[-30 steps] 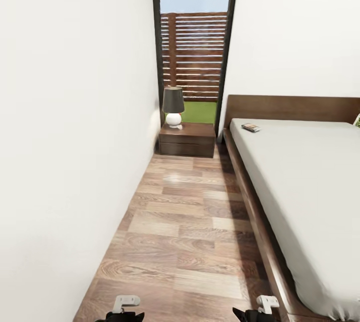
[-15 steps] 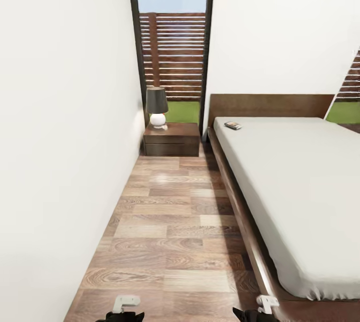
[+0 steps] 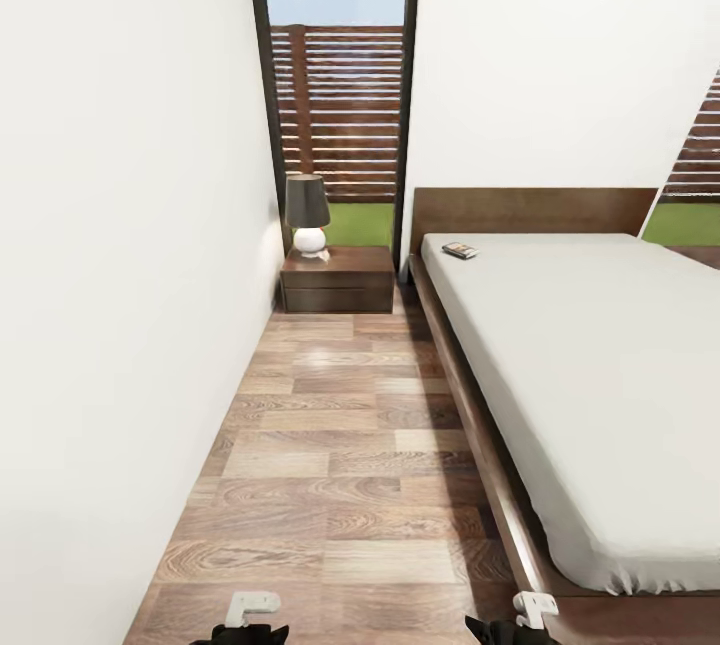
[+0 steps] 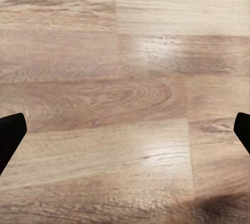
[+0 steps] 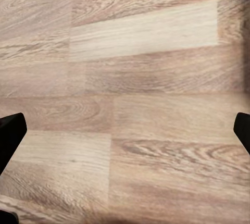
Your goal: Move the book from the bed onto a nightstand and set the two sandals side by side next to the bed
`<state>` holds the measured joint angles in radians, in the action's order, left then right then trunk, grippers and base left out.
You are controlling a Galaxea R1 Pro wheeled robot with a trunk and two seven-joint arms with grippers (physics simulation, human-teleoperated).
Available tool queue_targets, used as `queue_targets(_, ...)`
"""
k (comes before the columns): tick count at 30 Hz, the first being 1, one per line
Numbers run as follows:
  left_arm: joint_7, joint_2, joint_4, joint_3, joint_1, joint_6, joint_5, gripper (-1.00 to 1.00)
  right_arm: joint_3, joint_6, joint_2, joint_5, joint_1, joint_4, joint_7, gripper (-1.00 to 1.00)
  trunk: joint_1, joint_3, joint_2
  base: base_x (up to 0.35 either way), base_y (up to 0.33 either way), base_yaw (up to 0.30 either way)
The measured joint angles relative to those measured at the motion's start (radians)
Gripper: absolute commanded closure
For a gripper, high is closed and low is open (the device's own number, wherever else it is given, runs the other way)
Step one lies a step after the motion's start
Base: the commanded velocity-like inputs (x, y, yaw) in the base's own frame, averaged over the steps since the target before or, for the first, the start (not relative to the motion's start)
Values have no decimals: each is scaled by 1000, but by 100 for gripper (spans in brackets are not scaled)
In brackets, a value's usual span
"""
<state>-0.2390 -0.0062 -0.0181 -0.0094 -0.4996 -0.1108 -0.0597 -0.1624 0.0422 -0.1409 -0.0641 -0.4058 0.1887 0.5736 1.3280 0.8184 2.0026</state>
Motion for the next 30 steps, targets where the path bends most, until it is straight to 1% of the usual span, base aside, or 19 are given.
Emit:
queue_targets(4,0,0,0,0,0,0,0,-100,0,0,0,0,0,0,0,-100,0,0,0,7,0,0)
queue_targets(7,0,0,0,0,0,1,0,-100,0,0,0,0,0,0,0,-100,0,0,0,193,0,0)
queue_targets(30,0,0,0,0,0,1,0,-100,0,0,0,0,0,-26,0,-100,-1,0,0,317,0,0)
